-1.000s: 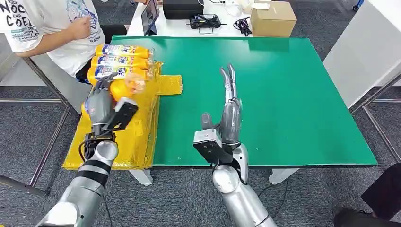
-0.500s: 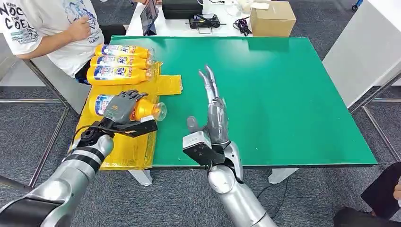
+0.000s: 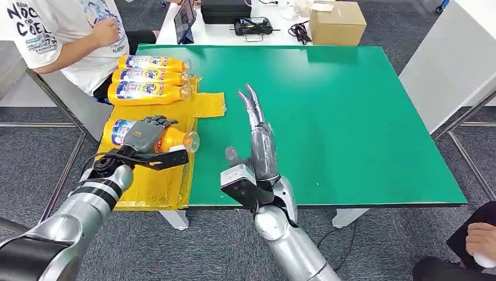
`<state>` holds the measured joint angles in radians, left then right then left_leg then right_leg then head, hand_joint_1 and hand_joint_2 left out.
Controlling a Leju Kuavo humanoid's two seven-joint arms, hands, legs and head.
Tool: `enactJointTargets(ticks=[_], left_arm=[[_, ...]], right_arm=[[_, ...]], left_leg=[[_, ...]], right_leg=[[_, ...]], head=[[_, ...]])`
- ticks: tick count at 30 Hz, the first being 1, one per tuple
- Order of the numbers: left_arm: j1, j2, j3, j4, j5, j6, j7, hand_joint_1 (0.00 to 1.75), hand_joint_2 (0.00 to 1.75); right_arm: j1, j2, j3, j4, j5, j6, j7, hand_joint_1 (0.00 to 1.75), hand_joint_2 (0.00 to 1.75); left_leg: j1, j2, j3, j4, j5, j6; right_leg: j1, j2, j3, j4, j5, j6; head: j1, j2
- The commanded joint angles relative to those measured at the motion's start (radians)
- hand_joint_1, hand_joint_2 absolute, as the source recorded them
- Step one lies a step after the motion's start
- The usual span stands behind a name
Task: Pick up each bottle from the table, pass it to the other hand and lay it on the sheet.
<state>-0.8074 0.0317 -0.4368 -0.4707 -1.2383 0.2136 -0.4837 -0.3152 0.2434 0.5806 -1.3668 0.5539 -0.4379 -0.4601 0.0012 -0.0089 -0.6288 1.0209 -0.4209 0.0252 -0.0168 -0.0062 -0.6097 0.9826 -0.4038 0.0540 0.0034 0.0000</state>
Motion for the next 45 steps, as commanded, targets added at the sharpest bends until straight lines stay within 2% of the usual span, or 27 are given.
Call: enactJointTargets(ticks=[1,2,10,21,29,30,31,32,33,34,36,43,44,45], left_arm=[[-0.106,0.062,-0.086,0.141,-0.008,-0.118,0.034,1.75,1.75],[-0.118,0.066,-0.094,0.155,-0.010,-0.147,0.045,1.75,1.75],[-0.115,0.098,-0.080,0.200,0.025,-0.271,0.087,1.75,1.75],[-0.075,0.117,-0.093,0.208,0.012,-0.288,0.111,1.75,1.75],[-0.023,0.111,-0.053,0.203,0.057,-0.281,0.106,1.75,1.75],[-0.016,0.108,-0.034,0.202,0.078,-0.283,0.097,1.08,1.75],[-0.008,0.105,-0.017,0.202,0.099,-0.289,0.086,0.23,1.75],[-0.003,0.104,-0.003,0.201,0.117,-0.304,0.071,0.00,1.75],[0.001,0.103,0.007,0.198,0.130,-0.313,0.062,0.00,1.75],[0.003,0.103,0.006,0.198,0.129,-0.313,0.062,0.00,1.75],[0.003,0.103,0.006,0.198,0.129,-0.313,0.062,0.00,1.75],[0.001,0.103,0.007,0.197,0.130,-0.313,0.062,0.00,1.75],[0.001,0.103,0.007,0.197,0.130,-0.313,0.062,0.00,1.75],[0.001,0.103,0.007,0.197,0.130,-0.313,0.062,0.00,1.75]], right_arm=[[-0.051,-0.023,0.047,0.086,-0.017,0.029,-0.007,0.00,0.00],[-0.051,-0.022,0.048,0.092,-0.027,0.038,-0.009,0.00,0.00],[-0.060,-0.012,0.070,0.141,-0.052,0.065,-0.019,0.00,0.00],[-0.069,-0.008,0.084,0.180,-0.070,0.086,-0.022,0.00,0.00],[-0.071,-0.005,0.084,0.192,-0.079,0.099,-0.023,0.00,0.00],[-0.070,-0.005,0.083,0.193,-0.080,0.099,-0.023,0.00,0.00],[-0.070,-0.004,0.082,0.194,-0.081,0.097,-0.023,0.00,0.00],[-0.070,-0.004,0.082,0.197,-0.081,0.098,-0.024,0.00,0.00],[-0.071,-0.003,0.082,0.199,-0.082,0.097,-0.025,0.00,0.00],[-0.071,-0.003,0.082,0.200,-0.082,0.097,-0.025,0.00,0.00],[-0.071,-0.003,0.082,0.200,-0.082,0.097,-0.025,0.00,0.00],[-0.072,-0.002,0.082,0.200,-0.082,0.097,-0.025,0.00,0.00],[-0.072,-0.002,0.082,0.200,-0.082,0.097,-0.025,0.00,0.00],[-0.072,-0.002,0.082,0.200,-0.082,0.097,-0.025,0.00,0.00]], left_leg=[[0.002,0.004,0.008,0.001,-0.004,-0.002],[0.001,0.002,0.003,0.000,-0.001,-0.001],[0.002,0.004,0.006,0.000,-0.003,-0.002],[0.001,0.002,0.004,-0.001,-0.001,-0.001],[0.001,0.006,0.010,-0.001,-0.004,-0.002],[0.000,0.003,0.005,-0.002,-0.001,-0.001],[0.001,0.004,0.009,-0.002,-0.003,-0.002],[0.000,0.003,0.007,-0.002,-0.002,-0.001],[0.000,0.002,0.005,-0.002,-0.001,-0.001],[0.001,0.005,0.012,-0.002,-0.004,-0.002],[0.000,0.003,0.005,-0.002,-0.001,-0.001],[0.000,0.001,0.004,-0.001,0.000,-0.001],[0.001,0.004,0.011,-0.002,-0.003,-0.002],[0.000,0.002,0.007,-0.002,-0.001,-0.001]], right_leg=[[0.002,0.004,0.007,0.001,-0.003,-0.004],[0.001,0.002,0.002,0.000,0.000,-0.002],[0.002,0.004,0.005,0.000,-0.001,-0.003],[0.001,0.002,0.003,0.000,-0.001,-0.002],[0.001,0.005,0.009,-0.001,-0.002,-0.003],[0.000,0.003,0.004,-0.001,0.000,-0.001],[0.001,0.004,0.008,-0.002,-0.001,-0.003],[0.000,0.003,0.006,-0.001,-0.001,-0.002],[0.000,0.002,0.004,-0.001,-0.001,-0.001],[0.001,0.004,0.011,-0.001,-0.002,-0.004],[0.000,0.003,0.005,-0.001,0.000,-0.002],[0.000,0.002,0.004,-0.001,0.000,-0.001],[0.001,0.004,0.011,-0.002,-0.002,-0.003],[0.000,0.002,0.006,-0.001,-0.001,-0.002]], head=[[0.000,0.000],[0.000,0.000],[0.000,0.000],[0.000,0.000],[0.000,0.000],[-0.001,0.000],[0.000,0.000],[0.000,0.000],[0.000,0.000],[0.000,0.000],[0.000,0.000],[0.000,0.000],[0.000,0.000],[0.000,0.000]])
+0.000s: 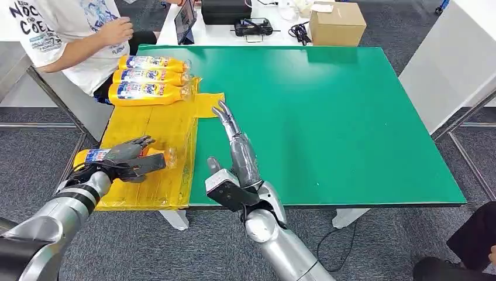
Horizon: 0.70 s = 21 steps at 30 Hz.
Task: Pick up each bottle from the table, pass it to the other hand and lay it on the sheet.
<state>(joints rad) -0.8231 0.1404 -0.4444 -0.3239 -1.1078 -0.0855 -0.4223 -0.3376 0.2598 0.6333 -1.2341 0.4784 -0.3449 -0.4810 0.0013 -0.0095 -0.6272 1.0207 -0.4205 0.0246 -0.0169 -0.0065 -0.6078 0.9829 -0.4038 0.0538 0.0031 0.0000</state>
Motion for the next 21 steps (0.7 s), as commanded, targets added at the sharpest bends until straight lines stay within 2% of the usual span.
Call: enactJointTargets(ticks=[1,8,9,15,18,19,21], left_arm=[[0.017,-0.006,0.015,0.051,0.000,-0.014,0.001,0.00,1.75],[0.020,-0.008,0.030,0.046,0.019,-0.028,-0.017,0.00,1.75],[0.028,-0.012,0.053,0.043,0.050,-0.048,-0.046,0.00,0.00],[0.063,-0.023,0.123,0.016,0.198,-0.203,-0.157,0.00,0.00],[0.069,-0.027,0.153,-0.004,0.270,-0.271,-0.205,0.00,0.00],[0.077,-0.032,0.173,-0.019,0.312,-0.283,-0.222,0.00,0.00],[0.090,-0.052,0.198,-0.043,0.354,-0.254,-0.248,0.00,0.00]], right_arm=[[-0.049,-0.019,0.029,0.067,-0.006,0.004,-0.004,0.00,0.00],[-0.050,-0.018,0.029,0.069,-0.007,0.003,-0.004,0.00,0.00],[-0.052,-0.017,0.029,0.073,-0.007,0.004,-0.004,0.00,0.00],[-0.068,-0.008,0.029,0.109,-0.017,-0.004,-0.010,0.00,0.00],[-0.075,-0.006,0.029,0.124,-0.021,-0.005,-0.015,0.00,0.00],[-0.078,-0.005,0.030,0.129,-0.023,-0.006,-0.017,0.00,1.75],[-0.078,-0.006,0.030,0.132,-0.022,-0.010,-0.015,0.00,1.75]], left_leg=[[0.000,0.003,0.006,-0.002,-0.002,-0.001],[0.000,0.003,0.006,-0.001,-0.002,-0.001],[0.000,0.003,0.004,-0.001,-0.001,-0.001],[0.000,0.005,0.009,-0.002,-0.002,-0.001],[0.000,0.001,0.006,-0.002,-0.001,-0.001],[0.000,0.003,0.010,-0.002,-0.002,-0.001],[-0.001,0.001,0.008,-0.002,-0.001,-0.001]], right_leg=[[0.001,0.003,0.005,-0.002,-0.001,-0.002],[0.001,0.003,0.005,-0.001,-0.001,-0.002],[0.000,0.002,0.003,-0.001,0.000,-0.001],[0.001,0.004,0.008,-0.002,-0.001,-0.002],[0.000,0.001,0.005,-0.001,-0.001,-0.002],[0.001,0.003,0.009,-0.003,-0.001,-0.002],[0.000,0.001,0.007,-0.002,0.000,-0.001]], head=[[0.000,0.000],[0.000,0.000],[0.000,0.000],[0.000,0.000],[0.000,0.000],[0.000,0.000],[0.000,0.000]])
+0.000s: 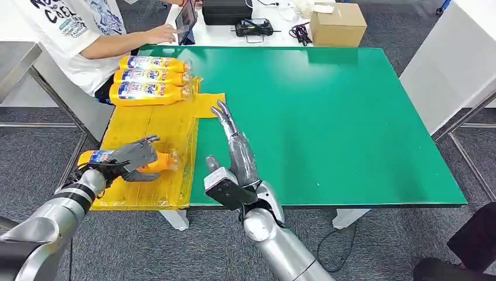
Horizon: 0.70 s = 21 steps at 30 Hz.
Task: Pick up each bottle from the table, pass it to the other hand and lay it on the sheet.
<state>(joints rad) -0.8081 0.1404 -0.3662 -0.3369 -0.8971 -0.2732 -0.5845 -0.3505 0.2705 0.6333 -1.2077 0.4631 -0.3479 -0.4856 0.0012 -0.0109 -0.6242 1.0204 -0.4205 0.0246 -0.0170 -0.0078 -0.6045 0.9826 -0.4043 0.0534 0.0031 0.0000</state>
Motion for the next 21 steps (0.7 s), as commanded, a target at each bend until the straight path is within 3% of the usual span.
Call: enactJointTargets(ticks=[1,5,6,7,10,15,16,18,20,21], left_arm=[[0.076,-0.059,0.117,-0.035,0.148,-0.062,-0.075,0.00,0.00],[0.076,-0.059,0.117,-0.035,0.148,-0.062,-0.075,0.00,0.00],[0.119,-0.117,0.238,-0.165,0.294,0.152,-0.114,0.00,0.00],[0.088,-0.165,0.255,-0.163,0.317,0.192,-0.113,0.00,0.00],[0.077,-0.201,0.288,-0.228,0.396,0.172,-0.071,0.00,0.00],[0.086,-0.190,0.318,-0.239,0.457,0.151,-0.072,0.00,0.00],[0.092,-0.194,0.328,-0.250,0.445,0.212,-0.084,0.00,0.00],[0.101,-0.216,0.337,-0.287,0.339,0.537,-0.114,0.00,0.00],[0.117,-0.225,0.317,-0.376,0.068,0.971,-0.114,0.00,0.00],[0.155,-0.288,0.455,-0.499,-0.110,0.971,-0.114,0.00,0.00]], right_arm=[[-0.065,-0.017,0.031,0.106,-0.006,-0.007,-0.010,0.00,1.75],[-0.065,-0.017,0.031,0.106,-0.006,-0.007,-0.010,0.00,1.75],[-0.062,-0.022,0.032,0.103,0.024,-0.020,0.023,0.00,1.75],[-0.058,-0.026,0.031,0.100,0.027,-0.019,0.026,0.00,1.75],[-0.054,-0.025,0.027,0.103,0.039,-0.012,0.035,0.00,1.75],[-0.057,-0.019,0.024,0.123,0.047,-0.009,0.040,0.00,1.75],[-0.057,-0.018,0.023,0.125,0.050,-0.008,0.040,0.00,1.75],[-0.057,-0.016,0.025,0.125,0.053,0.002,0.047,0.00,1.75],[-0.062,-0.016,0.043,0.140,0.055,0.028,0.060,0.00,1.75],[-0.063,-0.012,0.047,0.149,0.053,0.034,0.060,0.00,1.75]], left_leg=[[0.000,0.002,0.005,-0.002,0.000,0.000],[0.000,0.002,0.006,-0.001,-0.001,-0.001],[0.000,0.002,0.006,-0.001,-0.001,-0.001],[0.000,-0.001,0.003,-0.001,0.000,0.000],[0.001,-0.003,0.004,0.001,-0.001,-0.001],[0.001,0.001,0.003,0.000,-0.001,-0.001],[0.001,0.002,0.003,0.000,-0.001,-0.001],[0.001,0.003,0.004,0.000,-0.002,-0.001],[0.001,0.001,0.003,0.000,-0.001,-0.001],[0.001,0.002,0.004,0.001,-0.002,-0.001]], right_leg=[[0.000,0.002,0.004,-0.001,0.000,-0.001],[0.001,0.002,0.005,-0.002,0.000,-0.002],[0.000,0.002,0.006,-0.001,-0.001,-0.002],[0.000,-0.001,0.004,-0.001,0.000,-0.001],[0.002,-0.003,0.005,0.000,-0.002,-0.002],[0.001,0.001,0.002,-0.001,0.000,-0.001],[0.001,0.001,0.003,-0.001,-0.001,-0.001],[0.001,0.002,0.003,-0.001,-0.001,-0.002],[0.001,0.001,0.003,-0.001,-0.001,-0.002],[0.002,0.001,0.004,-0.001,-0.001,-0.002]], head=[[0.000,0.000],[0.000,0.000],[0.000,0.000],[0.000,0.000],[0.000,0.000],[0.000,0.000],[0.000,0.000],[0.000,0.000],[0.000,0.000],[0.000,0.000]])
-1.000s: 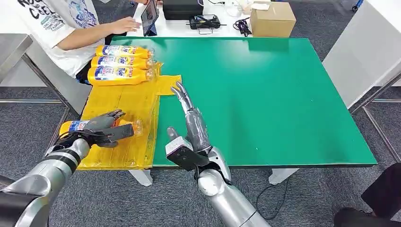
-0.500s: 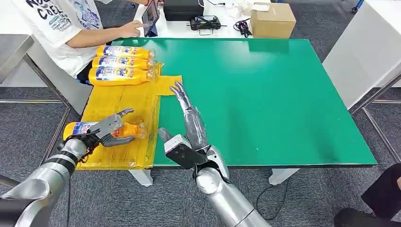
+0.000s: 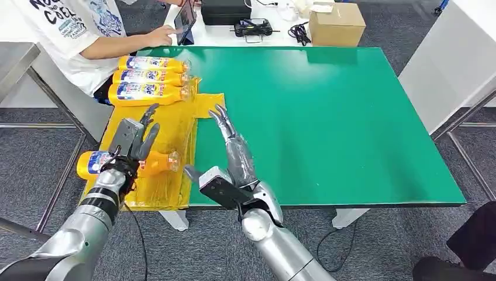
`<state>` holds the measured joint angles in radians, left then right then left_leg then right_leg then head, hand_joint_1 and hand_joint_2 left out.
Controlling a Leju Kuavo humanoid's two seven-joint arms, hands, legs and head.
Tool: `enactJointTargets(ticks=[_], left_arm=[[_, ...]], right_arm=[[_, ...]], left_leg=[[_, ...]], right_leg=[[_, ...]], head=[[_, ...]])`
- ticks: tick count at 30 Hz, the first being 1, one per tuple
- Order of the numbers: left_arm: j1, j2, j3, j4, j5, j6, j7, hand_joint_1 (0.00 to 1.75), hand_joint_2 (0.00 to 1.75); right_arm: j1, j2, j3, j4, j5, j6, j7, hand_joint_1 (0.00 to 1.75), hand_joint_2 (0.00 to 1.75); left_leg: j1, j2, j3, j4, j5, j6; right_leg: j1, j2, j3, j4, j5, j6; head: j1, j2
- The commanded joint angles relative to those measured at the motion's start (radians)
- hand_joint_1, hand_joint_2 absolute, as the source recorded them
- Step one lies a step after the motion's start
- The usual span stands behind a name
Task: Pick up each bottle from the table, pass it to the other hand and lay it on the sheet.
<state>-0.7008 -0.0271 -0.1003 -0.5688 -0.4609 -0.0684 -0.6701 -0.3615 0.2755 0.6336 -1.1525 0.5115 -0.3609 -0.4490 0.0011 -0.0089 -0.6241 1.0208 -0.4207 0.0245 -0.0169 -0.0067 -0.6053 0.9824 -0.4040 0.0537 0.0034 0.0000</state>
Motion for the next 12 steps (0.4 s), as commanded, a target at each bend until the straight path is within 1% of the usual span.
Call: enactJointTargets(ticks=[1,2,3,4,5,6,7,8,9,10,11,12], left_arm=[[0.065,-0.159,0.227,-0.378,-0.548,0.767,-0.028,0.00,0.00],[0.091,-0.201,0.274,-0.505,-0.654,0.767,-0.028,0.00,0.00],[0.102,-0.230,0.289,-0.599,-0.693,0.767,-0.028,0.00,0.00],[0.113,-0.250,0.291,-0.680,-0.720,0.767,-0.028,0.00,0.00],[0.118,-0.258,0.289,-0.714,-0.717,0.767,-0.028,0.00,0.00],[0.124,-0.268,0.287,-0.738,-0.696,0.767,-0.028,0.00,0.00],[0.118,-0.271,0.263,-0.645,-0.540,0.767,-0.028,0.00,0.00],[0.120,-0.267,0.248,-0.613,-0.483,0.767,-0.028,0.00,0.00],[0.093,-0.241,0.170,-0.455,-0.217,0.753,-0.028,0.00,0.00],[0.086,-0.224,0.146,-0.384,0.023,0.658,-0.022,0.00,0.00],[0.107,-0.218,0.139,-0.389,0.135,0.563,0.005,0.00,0.00],[0.153,-0.219,0.145,-0.409,0.275,0.457,0.061,0.00,0.00]], right_arm=[[-0.049,-0.014,0.053,0.100,0.006,0.047,0.022,0.00,1.75],[-0.047,-0.012,0.065,0.106,0.007,0.048,0.017,0.00,1.75],[-0.045,-0.012,0.077,0.113,0.010,0.044,0.015,0.00,1.75],[-0.041,-0.011,0.082,0.116,0.010,0.039,0.013,0.00,1.75],[-0.039,-0.013,0.085,0.118,0.010,0.034,0.014,0.00,1.75],[-0.033,-0.015,0.083,0.117,0.010,0.018,0.014,0.00,1.75],[-0.019,-0.020,0.076,0.108,0.003,-0.007,0.013,0.00,1.75],[-0.014,-0.026,0.079,0.102,0.000,-0.028,0.012,0.00,1.75],[0.017,-0.033,0.052,0.072,-0.010,-0.061,0.003,0.00,1.75],[0.055,-0.038,0.016,0.028,-0.017,-0.103,-0.006,0.00,1.75],[0.086,-0.045,-0.011,-0.015,-0.030,-0.124,-0.019,0.00,1.75],[0.140,-0.053,-0.061,-0.083,-0.045,-0.180,-0.037,0.00,1.75]], left_leg=[[0.002,-0.001,0.002,0.001,-0.001,-0.001],[0.002,0.001,0.004,0.001,-0.002,-0.002],[0.002,-0.002,0.000,0.002,-0.002,-0.001],[0.003,-0.001,0.002,0.003,-0.003,-0.001],[0.002,-0.003,-0.001,0.002,-0.001,0.000],[0.002,-0.003,0.001,0.002,-0.002,0.000],[0.001,-0.004,-0.001,0.001,-0.001,0.000],[0.001,-0.001,0.000,0.001,-0.002,0.000],[0.000,0.002,0.000,0.000,-0.002,0.000],[0.000,-0.001,0.005,-0.002,-0.002,-0.001],[0.000,-0.001,0.003,-0.002,-0.001,-0.001],[-0.001,-0.004,0.006,-0.004,-0.001,-0.001]], right_leg=[[0.002,-0.001,0.003,0.000,-0.001,-0.002],[0.002,0.001,0.003,0.000,-0.002,-0.003],[0.002,-0.002,0.002,0.000,-0.002,-0.002],[0.003,-0.001,0.003,0.001,-0.003,-0.002],[0.002,-0.003,0.000,0.000,-0.002,-0.001],[0.002,-0.003,0.002,0.000,-0.002,-0.002],[0.001,-0.002,0.000,-0.001,-0.001,-0.001],[0.001,0.001,0.001,0.000,-0.001,-0.001],[0.000,0.002,0.000,-0.001,0.000,-0.001],[0.000,-0.001,0.006,-0.003,-0.002,-0.002],[0.000,-0.001,0.004,-0.003,-0.001,-0.001],[0.000,-0.005,0.007,-0.005,-0.002,-0.002]], head=[[0.000,0.000],[0.000,0.000],[0.000,0.000],[0.000,0.000],[0.000,0.000],[0.000,0.000],[0.001,0.000],[0.000,0.000],[0.000,0.000],[0.000,0.000],[0.000,0.000],[0.000,0.000]])
